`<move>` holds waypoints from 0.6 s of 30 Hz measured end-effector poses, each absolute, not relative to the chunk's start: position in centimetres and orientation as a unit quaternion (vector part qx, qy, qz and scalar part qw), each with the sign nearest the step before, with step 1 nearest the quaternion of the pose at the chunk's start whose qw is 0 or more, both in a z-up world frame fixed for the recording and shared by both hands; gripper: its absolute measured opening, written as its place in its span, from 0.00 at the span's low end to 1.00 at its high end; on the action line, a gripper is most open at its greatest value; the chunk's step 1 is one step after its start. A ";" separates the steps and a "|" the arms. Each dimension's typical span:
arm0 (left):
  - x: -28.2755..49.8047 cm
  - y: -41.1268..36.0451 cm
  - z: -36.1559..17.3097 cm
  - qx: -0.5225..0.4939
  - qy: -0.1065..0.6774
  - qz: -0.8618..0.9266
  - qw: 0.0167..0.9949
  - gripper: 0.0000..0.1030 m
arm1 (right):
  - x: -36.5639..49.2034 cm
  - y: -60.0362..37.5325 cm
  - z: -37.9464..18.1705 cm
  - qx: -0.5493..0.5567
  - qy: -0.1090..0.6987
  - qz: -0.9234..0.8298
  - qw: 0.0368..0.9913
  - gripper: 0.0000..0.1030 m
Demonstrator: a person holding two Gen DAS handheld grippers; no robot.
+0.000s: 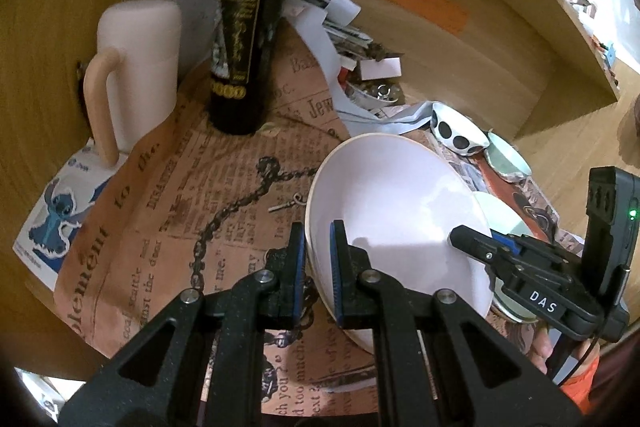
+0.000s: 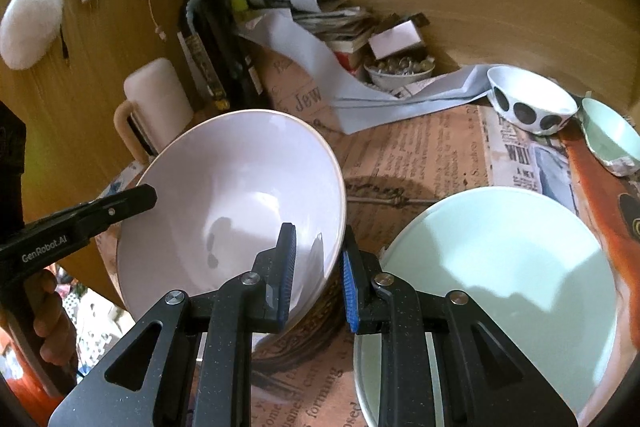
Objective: Organize plates and bowls
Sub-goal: 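Carry the pale pink bowl beside the plate stack, lower it, open the right gripper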
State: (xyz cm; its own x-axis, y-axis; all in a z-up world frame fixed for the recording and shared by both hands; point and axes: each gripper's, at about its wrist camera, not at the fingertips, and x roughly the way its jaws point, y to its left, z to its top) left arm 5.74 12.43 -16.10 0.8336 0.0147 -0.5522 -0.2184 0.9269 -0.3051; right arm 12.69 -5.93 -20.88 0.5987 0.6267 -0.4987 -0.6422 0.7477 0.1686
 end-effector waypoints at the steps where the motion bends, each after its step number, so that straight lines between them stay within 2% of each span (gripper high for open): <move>1: 5.7 12.5 -16.3 -0.183 0.282 0.062 0.940 0.10 | 12.8 -5.8 -21.0 -0.015 0.276 0.356 0.893 0.19; 18: 6.2 12.8 -17.3 -0.166 0.288 0.067 0.941 0.10 | 13.1 -4.7 -21.5 -0.035 0.284 0.349 0.892 0.22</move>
State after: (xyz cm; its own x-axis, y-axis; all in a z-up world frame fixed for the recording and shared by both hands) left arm 6.19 12.79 -17.31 0.8249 0.0296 -0.5645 -0.2207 0.9362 -0.2734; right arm 13.14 -4.67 -21.54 0.5952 0.6030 -0.5312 -0.6424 0.7542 0.1363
